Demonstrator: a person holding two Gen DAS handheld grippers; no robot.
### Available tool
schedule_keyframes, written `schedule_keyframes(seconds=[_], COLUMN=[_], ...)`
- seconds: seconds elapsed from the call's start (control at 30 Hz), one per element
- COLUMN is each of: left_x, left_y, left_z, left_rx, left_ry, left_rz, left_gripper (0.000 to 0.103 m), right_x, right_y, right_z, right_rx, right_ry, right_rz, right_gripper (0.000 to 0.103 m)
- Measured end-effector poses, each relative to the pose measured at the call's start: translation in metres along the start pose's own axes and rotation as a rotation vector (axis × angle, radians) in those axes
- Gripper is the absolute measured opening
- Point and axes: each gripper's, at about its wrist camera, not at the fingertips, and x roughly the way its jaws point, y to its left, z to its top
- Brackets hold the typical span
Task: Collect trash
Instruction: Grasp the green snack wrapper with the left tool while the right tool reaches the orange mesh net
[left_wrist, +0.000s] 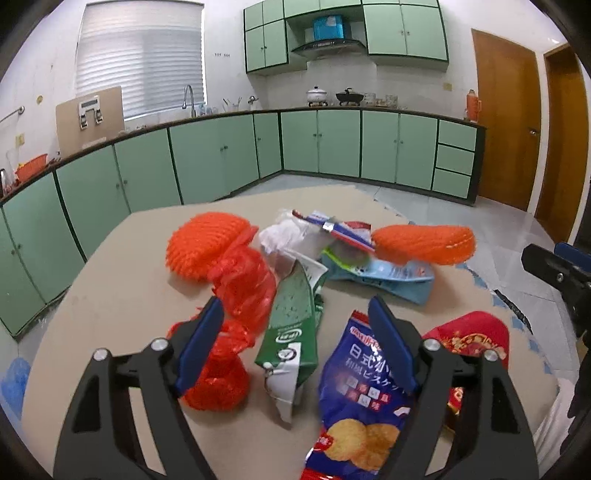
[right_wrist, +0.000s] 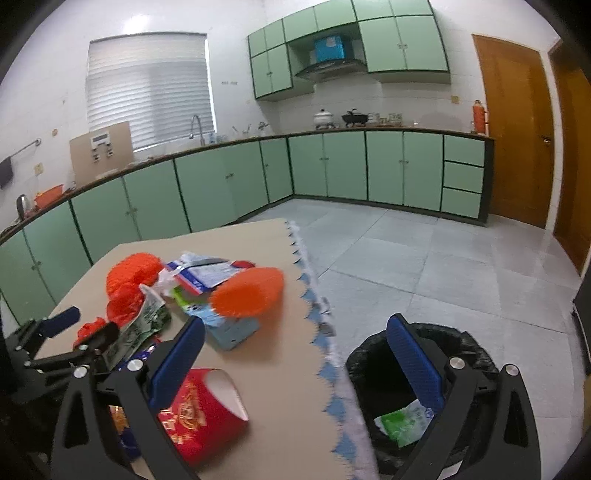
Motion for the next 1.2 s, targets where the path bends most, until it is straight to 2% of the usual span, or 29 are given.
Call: schedule_keyframes(seconds=[0.17,0.37,0.47,0.53,0.63,0.73,0.83,1.0,1.13,1.2], left_x=[0.008,0.026,0.03,0.031,0.025,0.012,-0.009,-0.025,-0.018,-0.01], left_y=[-0.005,-0.016,-0.014,-0.011,-0.009,-0.006,-0.002,0.006,0.011,0.01], left_z=[-0.001,0.001,0.002,0.002,0.004,0.009,0.018,0.03,0.028,0.024], left_rx=[0.004,0.012,-0.013,-0.025,-0.045,-0.064,-0.079,-0.111,-0.116,-0.105], left_ry=[0.021,0.11,0.128,0.127,0.104,0.067,-0.015,-0.075,-0.047,-0.019], left_rz=[-0.01,-0.01,-0.014,-0.028,-0.036,-0.049,-0.07,-0.09,-0.109,-0.103], left_gripper=[0.066,0.052,0.038,0.016,0.0,0.0,0.0,0.0,0.001,0.005], right_x=[0.001,0.003,0.002,0.002,0.002,0.001,0.001,0.009,0.015,0.017], right_y=[0.006,0.01,0.009,0.008,0.006,0.006,0.008,0.009,0.01,0.009], right_z=[0.0,0.0,0.001,0.001,0.003,0.005,0.007,0.018,0.023,0.021], right_rx=[-0.025,-0.047,-0.058,-0.057,-0.056,-0.059,-0.072,-0.065,-0.06,-0.053], right_ry=[0.012,0.016,0.014,0.016,0.018,0.013,0.002,-0.007,0.0,0.006], right_rz=[-0.019,-0.021,-0.018,-0.015,-0.013,-0.01,-0.002,0.018,0.028,0.031], right_gripper=[0.096,0.096,0.097,0.097,0.097,0.096,0.096,0.096,0.095,0.095])
